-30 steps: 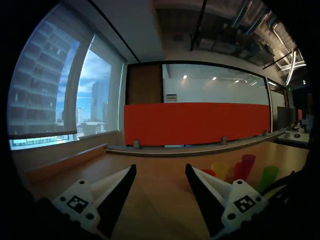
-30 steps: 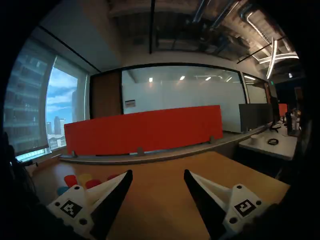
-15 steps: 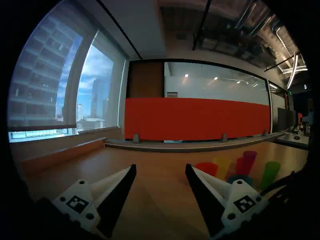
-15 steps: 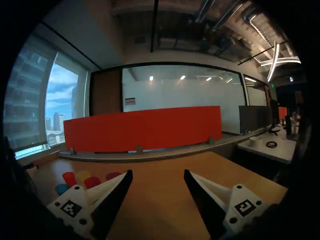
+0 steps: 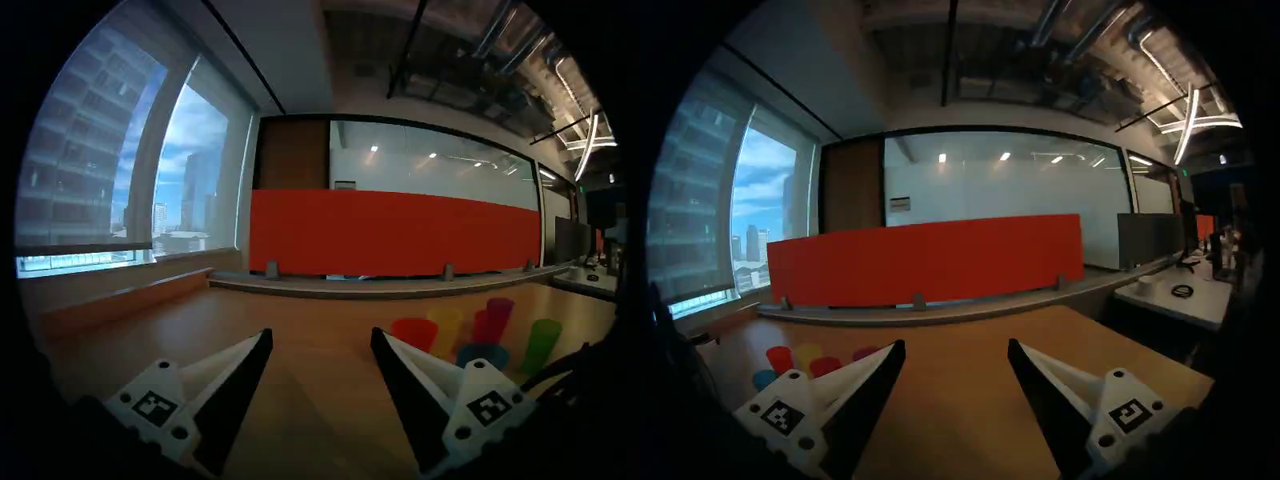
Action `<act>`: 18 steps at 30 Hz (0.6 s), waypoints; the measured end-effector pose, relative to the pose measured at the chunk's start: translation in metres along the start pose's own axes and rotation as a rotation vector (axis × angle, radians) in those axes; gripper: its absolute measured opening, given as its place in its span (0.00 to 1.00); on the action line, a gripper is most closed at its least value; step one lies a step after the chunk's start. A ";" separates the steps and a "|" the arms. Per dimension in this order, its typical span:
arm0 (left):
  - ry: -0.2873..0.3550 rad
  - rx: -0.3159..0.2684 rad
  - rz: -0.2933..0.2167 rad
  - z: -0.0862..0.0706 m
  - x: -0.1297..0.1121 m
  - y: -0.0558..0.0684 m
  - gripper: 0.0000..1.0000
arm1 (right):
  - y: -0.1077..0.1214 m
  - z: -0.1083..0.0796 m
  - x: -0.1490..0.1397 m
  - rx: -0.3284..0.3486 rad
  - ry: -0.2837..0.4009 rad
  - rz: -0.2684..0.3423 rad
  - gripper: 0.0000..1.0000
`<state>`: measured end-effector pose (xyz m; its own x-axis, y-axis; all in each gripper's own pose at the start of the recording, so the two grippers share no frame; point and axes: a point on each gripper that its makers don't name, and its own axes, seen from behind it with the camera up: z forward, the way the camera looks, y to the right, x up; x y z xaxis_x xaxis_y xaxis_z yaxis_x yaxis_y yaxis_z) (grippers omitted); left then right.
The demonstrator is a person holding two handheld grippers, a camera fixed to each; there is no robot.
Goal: Pour water
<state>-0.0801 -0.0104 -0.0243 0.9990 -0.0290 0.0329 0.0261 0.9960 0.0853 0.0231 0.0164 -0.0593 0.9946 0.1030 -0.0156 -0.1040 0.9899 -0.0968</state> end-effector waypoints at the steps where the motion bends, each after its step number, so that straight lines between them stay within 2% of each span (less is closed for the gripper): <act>1: -0.002 0.000 0.000 0.000 -0.001 0.000 0.91 | 0.000 0.000 0.000 -0.001 0.000 -0.001 0.99; 11: -0.005 0.001 0.035 0.002 -0.006 0.003 0.91 | 0.001 0.001 -0.001 -0.004 -0.002 0.002 0.99; 18: -0.005 0.002 0.037 0.002 -0.005 0.003 0.91 | 0.004 0.000 -0.001 -0.005 -0.002 0.015 0.99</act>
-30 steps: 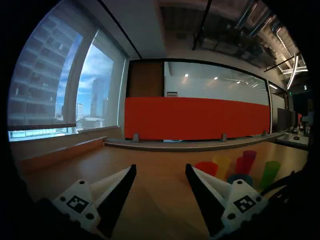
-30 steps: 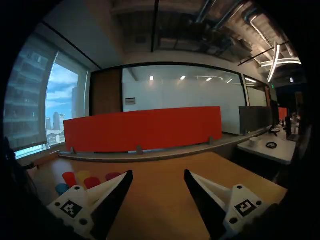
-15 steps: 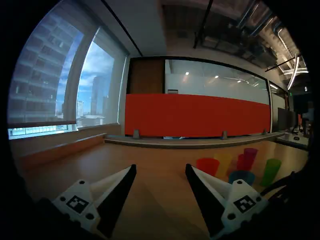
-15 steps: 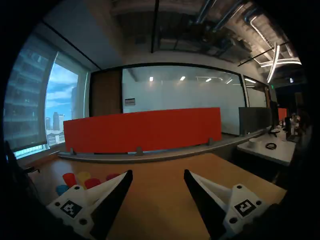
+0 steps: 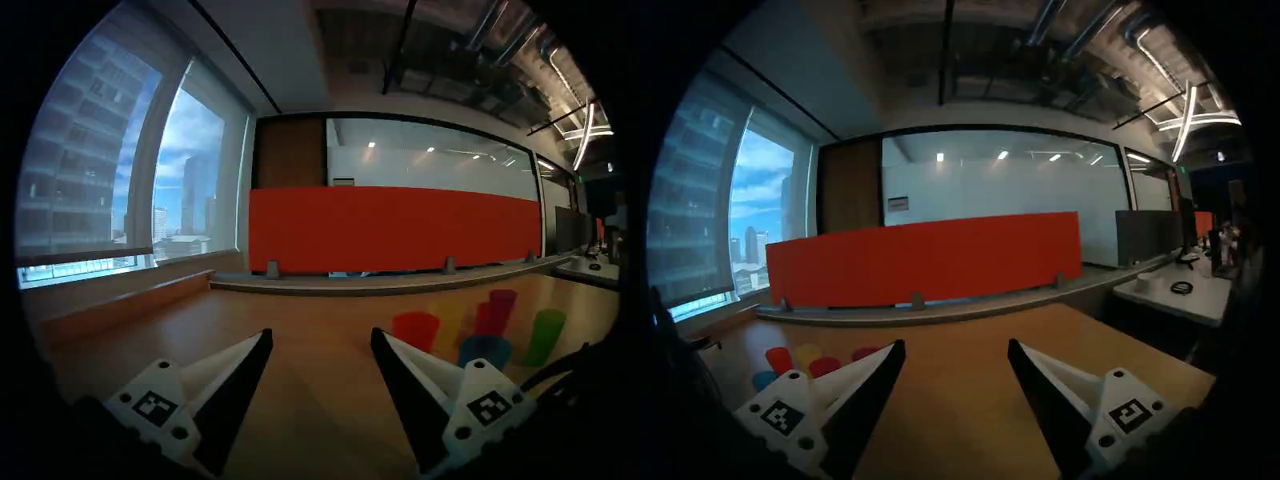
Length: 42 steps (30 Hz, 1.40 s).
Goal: Pour water
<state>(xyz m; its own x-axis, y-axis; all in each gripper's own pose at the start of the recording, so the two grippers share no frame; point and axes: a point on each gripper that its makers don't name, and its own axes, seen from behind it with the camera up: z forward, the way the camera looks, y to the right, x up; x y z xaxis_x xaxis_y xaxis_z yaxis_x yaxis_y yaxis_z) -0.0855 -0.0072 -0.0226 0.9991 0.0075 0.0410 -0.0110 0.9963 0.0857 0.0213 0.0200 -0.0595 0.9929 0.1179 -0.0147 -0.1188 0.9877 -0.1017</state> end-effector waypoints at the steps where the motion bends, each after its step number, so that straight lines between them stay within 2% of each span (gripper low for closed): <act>1: 0.000 -0.001 0.000 0.000 0.000 0.000 0.91 | 0.000 0.000 0.000 0.000 0.002 0.001 0.99; 17: 0.000 -0.004 0.005 0.000 -0.001 0.002 0.91 | 0.000 -0.001 0.001 0.021 0.023 -0.003 0.99; 26: 0.000 -0.004 0.006 0.000 0.000 0.002 0.91 | -0.002 0.001 0.006 0.050 0.064 -0.023 0.99; 42: 0.000 -0.004 0.006 -0.001 -0.001 0.002 0.91 | -0.025 0.028 -0.017 0.089 0.084 -0.107 0.99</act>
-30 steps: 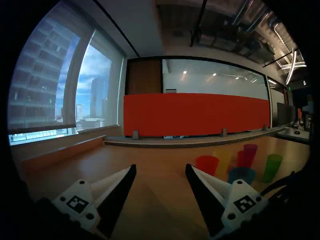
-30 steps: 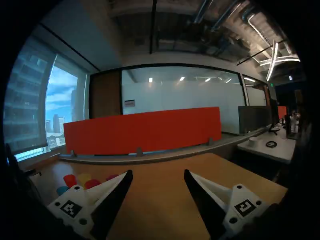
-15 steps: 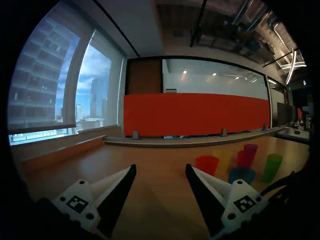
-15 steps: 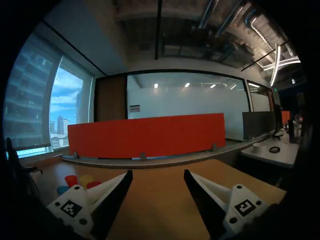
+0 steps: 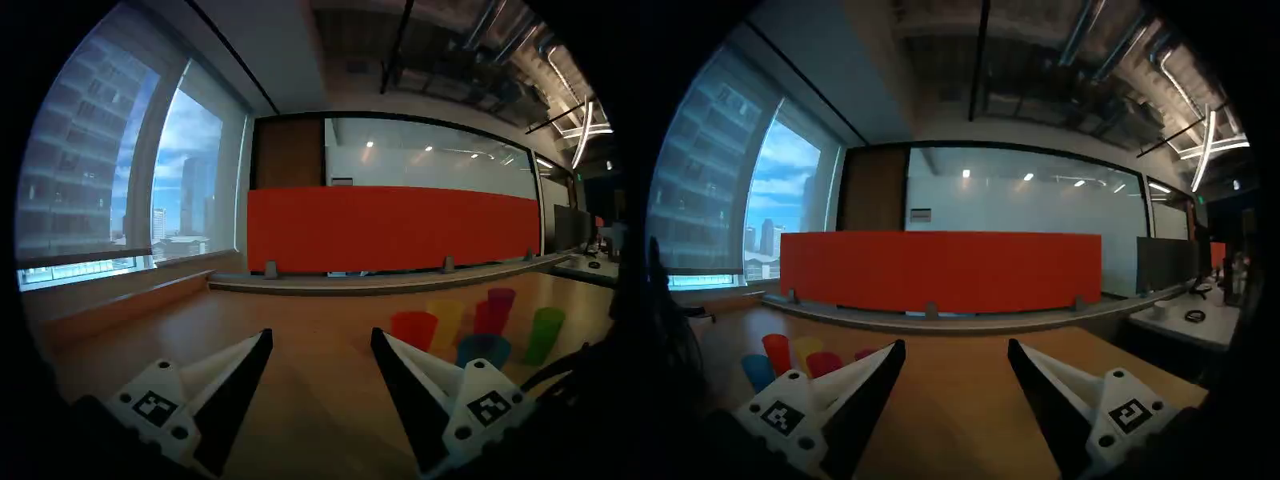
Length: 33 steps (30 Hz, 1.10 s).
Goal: Pour water
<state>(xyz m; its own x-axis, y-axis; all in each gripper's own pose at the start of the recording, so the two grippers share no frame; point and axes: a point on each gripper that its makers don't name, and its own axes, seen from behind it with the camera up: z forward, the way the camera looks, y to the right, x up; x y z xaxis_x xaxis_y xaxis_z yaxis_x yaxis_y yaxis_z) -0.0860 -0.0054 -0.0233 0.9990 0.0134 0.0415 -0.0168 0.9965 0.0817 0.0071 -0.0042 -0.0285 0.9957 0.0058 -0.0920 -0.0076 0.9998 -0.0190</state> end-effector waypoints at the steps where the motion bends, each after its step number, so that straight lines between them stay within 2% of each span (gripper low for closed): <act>1: 0.000 0.000 0.000 0.000 0.000 0.000 0.91 | -0.002 0.002 -0.003 0.006 0.002 0.000 0.99; 8: 0.000 0.000 0.000 0.000 0.000 0.000 0.91 | -0.003 0.013 -0.022 0.005 0.000 0.026 0.99; 16: 0.000 0.000 0.000 0.000 0.000 0.000 0.91 | 0.002 0.017 -0.050 -0.012 -0.026 0.006 0.99; 33: 0.000 0.000 0.000 0.000 0.000 -0.002 0.91 | 0.015 0.023 -0.068 -0.021 -0.030 0.052 0.99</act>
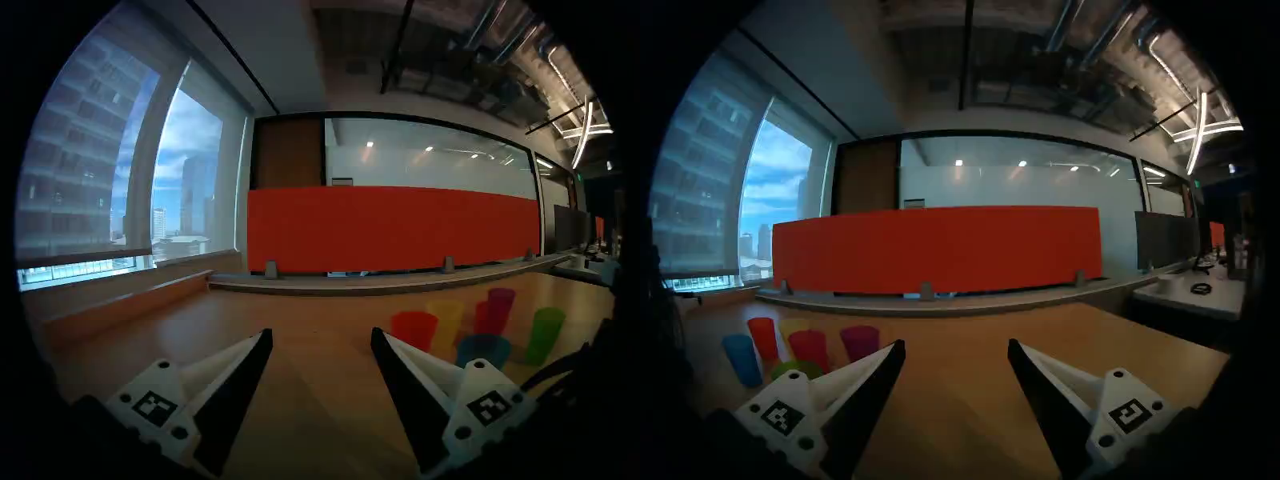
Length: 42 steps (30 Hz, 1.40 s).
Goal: Pour water
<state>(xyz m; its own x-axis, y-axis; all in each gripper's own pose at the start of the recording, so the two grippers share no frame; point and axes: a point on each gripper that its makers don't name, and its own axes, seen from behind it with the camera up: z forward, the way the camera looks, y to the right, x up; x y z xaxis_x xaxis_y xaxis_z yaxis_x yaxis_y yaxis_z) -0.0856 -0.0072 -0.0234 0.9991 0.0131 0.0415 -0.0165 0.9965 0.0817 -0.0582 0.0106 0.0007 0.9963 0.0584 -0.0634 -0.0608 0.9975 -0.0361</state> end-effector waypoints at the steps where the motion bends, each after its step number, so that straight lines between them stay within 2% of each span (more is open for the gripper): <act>1: 0.000 0.000 0.000 0.000 0.000 0.000 0.91 | 0.000 0.000 -0.001 0.000 -0.001 0.001 0.99; 9: 0.000 0.000 0.000 0.000 0.000 0.000 0.91 | 0.000 0.000 -0.004 0.001 -0.007 -0.002 0.99; 20: 0.000 0.000 0.000 0.000 -0.001 0.001 0.91 | -0.010 -0.001 -0.010 0.011 -0.031 -0.040 0.99; 42: 0.000 0.000 0.000 -0.001 -0.001 0.001 0.91 | -0.010 0.000 -0.011 0.010 -0.035 -0.040 0.99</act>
<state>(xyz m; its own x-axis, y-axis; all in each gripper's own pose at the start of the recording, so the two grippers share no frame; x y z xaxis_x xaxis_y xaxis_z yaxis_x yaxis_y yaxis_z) -0.0864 -0.0064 -0.0241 0.9990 0.0131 0.0418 -0.0164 0.9965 0.0820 -0.0687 -0.0005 0.0020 0.9995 0.0192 -0.0270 -0.0200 0.9994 -0.0282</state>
